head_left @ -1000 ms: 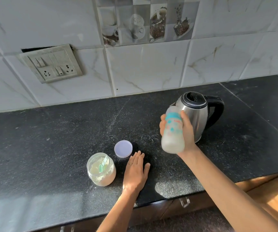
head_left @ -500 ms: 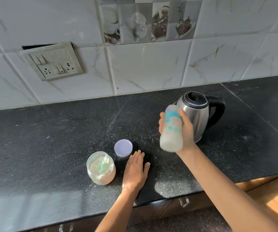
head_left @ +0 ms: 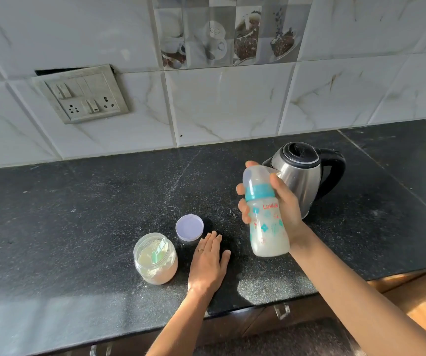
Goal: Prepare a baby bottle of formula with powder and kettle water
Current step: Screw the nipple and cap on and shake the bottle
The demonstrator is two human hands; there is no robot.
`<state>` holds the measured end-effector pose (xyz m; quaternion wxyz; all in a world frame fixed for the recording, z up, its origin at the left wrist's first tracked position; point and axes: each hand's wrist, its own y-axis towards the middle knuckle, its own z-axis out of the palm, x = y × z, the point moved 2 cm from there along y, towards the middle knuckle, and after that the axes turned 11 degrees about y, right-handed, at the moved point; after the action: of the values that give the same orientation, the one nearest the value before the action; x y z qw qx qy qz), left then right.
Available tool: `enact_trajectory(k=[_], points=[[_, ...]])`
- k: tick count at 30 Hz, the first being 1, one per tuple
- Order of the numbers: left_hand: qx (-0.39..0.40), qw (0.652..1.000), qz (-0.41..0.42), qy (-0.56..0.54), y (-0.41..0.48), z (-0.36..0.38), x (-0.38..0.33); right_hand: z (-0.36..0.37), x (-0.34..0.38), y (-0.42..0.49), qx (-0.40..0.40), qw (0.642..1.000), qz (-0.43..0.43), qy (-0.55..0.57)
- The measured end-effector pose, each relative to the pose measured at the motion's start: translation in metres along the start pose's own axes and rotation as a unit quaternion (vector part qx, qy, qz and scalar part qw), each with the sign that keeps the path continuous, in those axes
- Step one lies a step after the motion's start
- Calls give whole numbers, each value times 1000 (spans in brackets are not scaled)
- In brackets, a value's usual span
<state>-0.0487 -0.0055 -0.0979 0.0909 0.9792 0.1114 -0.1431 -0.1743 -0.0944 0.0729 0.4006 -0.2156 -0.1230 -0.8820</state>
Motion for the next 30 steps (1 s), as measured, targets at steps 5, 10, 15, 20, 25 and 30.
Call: enact_trajectory(k=[5,10,15,20,25,30], points=[[-2,1000,8,-3,-1,-1,-1,-10,10,9,-84,977,-10,195],[-2,1000,5,-5,0,0,0,-7,4,6,-42,998,-7,43],[1,1000,5,-12,-1,1,0,-15,-5,8,-88,985,-7,146],[1,1000,4,-14,0,3,1,-14,-10,5,-141,977,-76,144],[0,1000,8,-9,0,2,2,-12,-11,3,-71,996,-30,38],[2,1000,9,-11,-1,2,2,-12,-5,11,-181,965,-60,179]])
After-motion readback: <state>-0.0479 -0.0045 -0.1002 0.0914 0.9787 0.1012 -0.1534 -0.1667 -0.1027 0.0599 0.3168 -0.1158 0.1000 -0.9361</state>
